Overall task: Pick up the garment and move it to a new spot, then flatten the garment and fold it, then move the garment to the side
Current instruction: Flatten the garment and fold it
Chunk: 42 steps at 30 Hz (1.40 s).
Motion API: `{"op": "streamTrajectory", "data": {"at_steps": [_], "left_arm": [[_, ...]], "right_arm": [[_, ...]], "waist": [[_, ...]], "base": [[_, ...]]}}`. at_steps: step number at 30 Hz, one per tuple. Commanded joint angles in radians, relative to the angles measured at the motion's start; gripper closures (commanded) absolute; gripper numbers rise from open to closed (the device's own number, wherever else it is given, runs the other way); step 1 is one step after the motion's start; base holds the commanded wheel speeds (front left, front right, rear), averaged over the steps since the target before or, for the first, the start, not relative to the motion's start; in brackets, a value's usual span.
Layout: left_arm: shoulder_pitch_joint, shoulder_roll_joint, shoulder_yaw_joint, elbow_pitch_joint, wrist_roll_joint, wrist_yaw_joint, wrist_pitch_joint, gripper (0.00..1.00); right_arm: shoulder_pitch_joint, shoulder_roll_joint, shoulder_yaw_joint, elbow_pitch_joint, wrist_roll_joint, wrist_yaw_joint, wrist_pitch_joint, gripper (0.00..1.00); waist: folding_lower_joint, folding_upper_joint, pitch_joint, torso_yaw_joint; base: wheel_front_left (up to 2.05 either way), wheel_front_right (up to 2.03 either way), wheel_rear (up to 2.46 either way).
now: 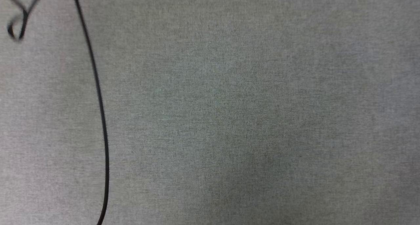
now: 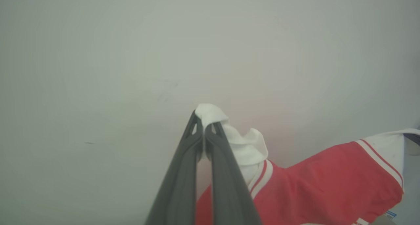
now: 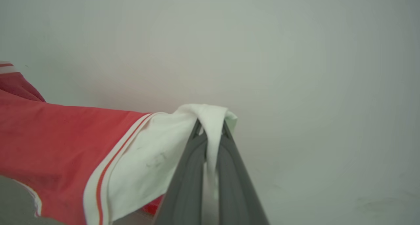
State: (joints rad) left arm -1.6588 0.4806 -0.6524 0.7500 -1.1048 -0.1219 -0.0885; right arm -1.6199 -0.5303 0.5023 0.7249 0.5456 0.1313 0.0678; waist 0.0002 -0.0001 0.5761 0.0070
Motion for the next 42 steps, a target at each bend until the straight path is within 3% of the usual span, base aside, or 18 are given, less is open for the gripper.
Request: {"op": "streamTrajectory", "data": {"at_steps": [1,12,21,28,35,38,42], "left_arm": [[0.065,0.013,-0.001,-0.006,-0.015,-0.004,-0.029,1.0],[0.581,0.051,0.044,-0.152,-0.12,0.001,-0.165,1.0],[1.011,0.035,0.159,-0.326,-0.122,0.068,-0.178,1.0],[1.324,0.02,0.213,-0.435,-0.074,0.119,-0.179,1.0],[1.536,-0.001,0.232,-0.52,-0.057,0.152,-0.179,1.0],[1.698,-0.001,0.223,-0.565,-0.069,0.18,-0.179,1.0],[1.768,0.008,0.223,-0.583,-0.087,0.19,-0.173,1.0]], "right_arm": [[0.048,0.002,0.012,0.007,0.031,-0.001,-0.028,1.0],[0.432,-0.028,0.171,-0.045,0.192,-0.001,-0.135,1.0],[0.726,-0.074,0.226,-0.094,0.269,-0.001,-0.171,1.0],[0.948,-0.128,0.205,-0.142,0.333,-0.001,-0.179,1.0],[1.156,-0.158,0.166,-0.211,0.362,-0.001,-0.168,1.0],[1.362,-0.165,0.099,-0.269,0.341,-0.001,-0.147,1.0],[1.459,-0.153,0.048,-0.297,0.331,-0.001,-0.133,1.0]], "waist": [[-0.0002,0.0001,-0.023,0.0],[-0.0002,0.0001,-0.156,0.015],[-0.0002,0.0001,-0.297,0.02],[-0.0002,0.0001,-0.409,0.01],[-0.0002,0.0001,-0.485,0.006],[-0.0002,0.0001,-0.543,0.003],[-0.0002,0.0001,-0.566,0.0]], "base": [[0.0,0.0,0.0],[0.0,0.0,0.0],[0.0,0.0,0.0],[0.0,0.0,0.0],[0.0,0.0,0.0],[0.0,0.0,0.0],[0.0,0.0,0.0]]}}
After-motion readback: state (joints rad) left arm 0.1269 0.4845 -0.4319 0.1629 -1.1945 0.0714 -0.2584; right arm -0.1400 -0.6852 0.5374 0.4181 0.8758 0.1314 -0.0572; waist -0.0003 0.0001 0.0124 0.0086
